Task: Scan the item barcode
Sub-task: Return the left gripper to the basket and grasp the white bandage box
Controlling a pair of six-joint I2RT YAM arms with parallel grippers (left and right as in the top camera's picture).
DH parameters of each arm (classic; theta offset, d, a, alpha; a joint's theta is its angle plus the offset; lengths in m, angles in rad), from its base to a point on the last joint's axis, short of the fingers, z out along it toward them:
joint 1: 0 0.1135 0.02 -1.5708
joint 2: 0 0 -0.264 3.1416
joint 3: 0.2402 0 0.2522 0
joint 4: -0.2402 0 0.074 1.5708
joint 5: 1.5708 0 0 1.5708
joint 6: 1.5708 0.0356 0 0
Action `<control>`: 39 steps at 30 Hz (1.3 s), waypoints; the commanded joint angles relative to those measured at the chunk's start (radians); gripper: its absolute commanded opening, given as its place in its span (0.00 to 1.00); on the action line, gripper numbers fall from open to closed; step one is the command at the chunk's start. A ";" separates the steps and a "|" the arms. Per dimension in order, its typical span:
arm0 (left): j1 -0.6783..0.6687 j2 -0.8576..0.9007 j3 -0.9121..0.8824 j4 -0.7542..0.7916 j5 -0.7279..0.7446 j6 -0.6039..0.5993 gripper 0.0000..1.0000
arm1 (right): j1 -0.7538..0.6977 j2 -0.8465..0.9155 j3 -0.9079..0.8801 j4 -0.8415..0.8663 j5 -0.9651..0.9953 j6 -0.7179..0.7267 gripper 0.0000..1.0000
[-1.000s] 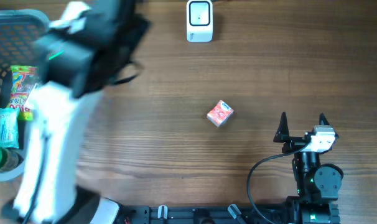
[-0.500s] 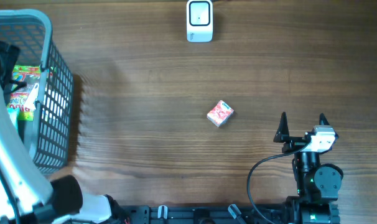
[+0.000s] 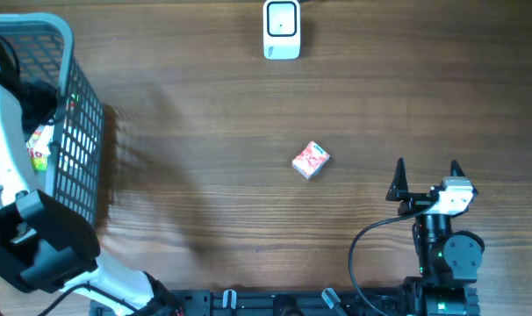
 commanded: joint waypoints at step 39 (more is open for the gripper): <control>0.133 -0.028 0.056 -0.053 0.116 -0.085 0.68 | 0.005 -0.006 -0.001 0.006 -0.001 -0.017 1.00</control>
